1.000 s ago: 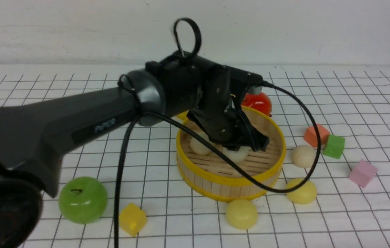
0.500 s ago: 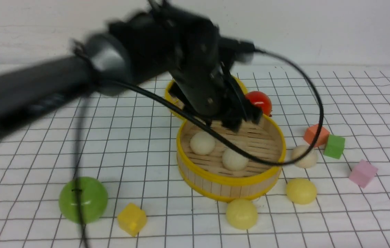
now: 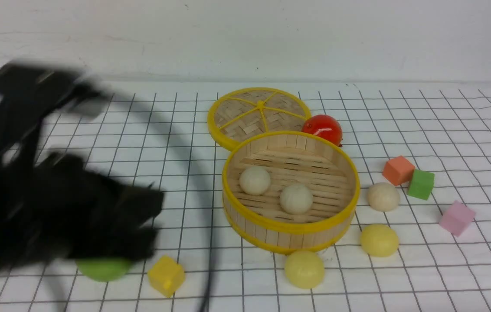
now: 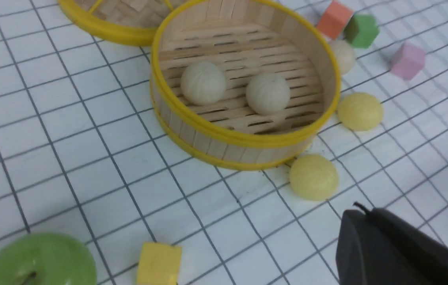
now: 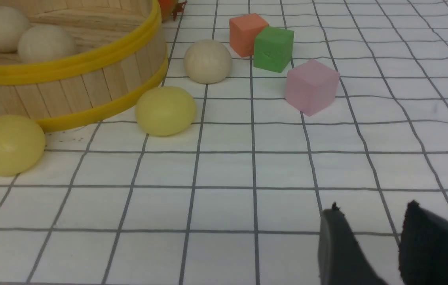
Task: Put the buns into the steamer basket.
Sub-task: Use the right arm to grab a steamed stuffed bun
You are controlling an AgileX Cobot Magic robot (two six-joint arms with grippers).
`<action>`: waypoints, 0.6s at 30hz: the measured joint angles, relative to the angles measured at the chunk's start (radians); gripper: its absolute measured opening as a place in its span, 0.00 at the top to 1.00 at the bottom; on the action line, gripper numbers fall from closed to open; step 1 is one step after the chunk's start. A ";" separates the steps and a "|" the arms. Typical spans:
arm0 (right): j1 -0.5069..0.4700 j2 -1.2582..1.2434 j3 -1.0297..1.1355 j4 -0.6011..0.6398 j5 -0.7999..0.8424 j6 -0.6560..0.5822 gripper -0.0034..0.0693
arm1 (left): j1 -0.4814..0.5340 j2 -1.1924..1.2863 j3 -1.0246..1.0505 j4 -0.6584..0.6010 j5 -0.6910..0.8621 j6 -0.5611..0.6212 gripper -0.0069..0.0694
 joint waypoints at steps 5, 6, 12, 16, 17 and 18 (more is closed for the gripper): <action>0.000 0.000 0.006 0.057 -0.044 0.039 0.62 | 0.000 -0.312 0.288 -0.025 -0.185 -0.004 0.93; 0.000 0.000 0.010 0.119 -0.082 0.094 0.62 | 0.000 -0.366 0.338 -0.026 -0.197 -0.004 0.93; 0.000 0.000 0.011 0.461 -0.293 0.322 0.62 | 0.000 -0.574 0.471 -0.032 -0.203 -0.040 0.93; 0.008 0.008 -0.072 0.590 -0.199 0.357 0.67 | 0.000 -0.634 0.512 -0.033 -0.204 -0.053 0.93; 0.013 0.039 -0.137 0.591 -0.109 0.335 0.69 | 0.000 -0.635 0.518 -0.033 -0.201 -0.053 0.93; 0.012 0.047 -0.137 0.591 -0.109 0.335 0.69 | 0.000 -0.635 0.519 -0.033 -0.200 -0.053 0.93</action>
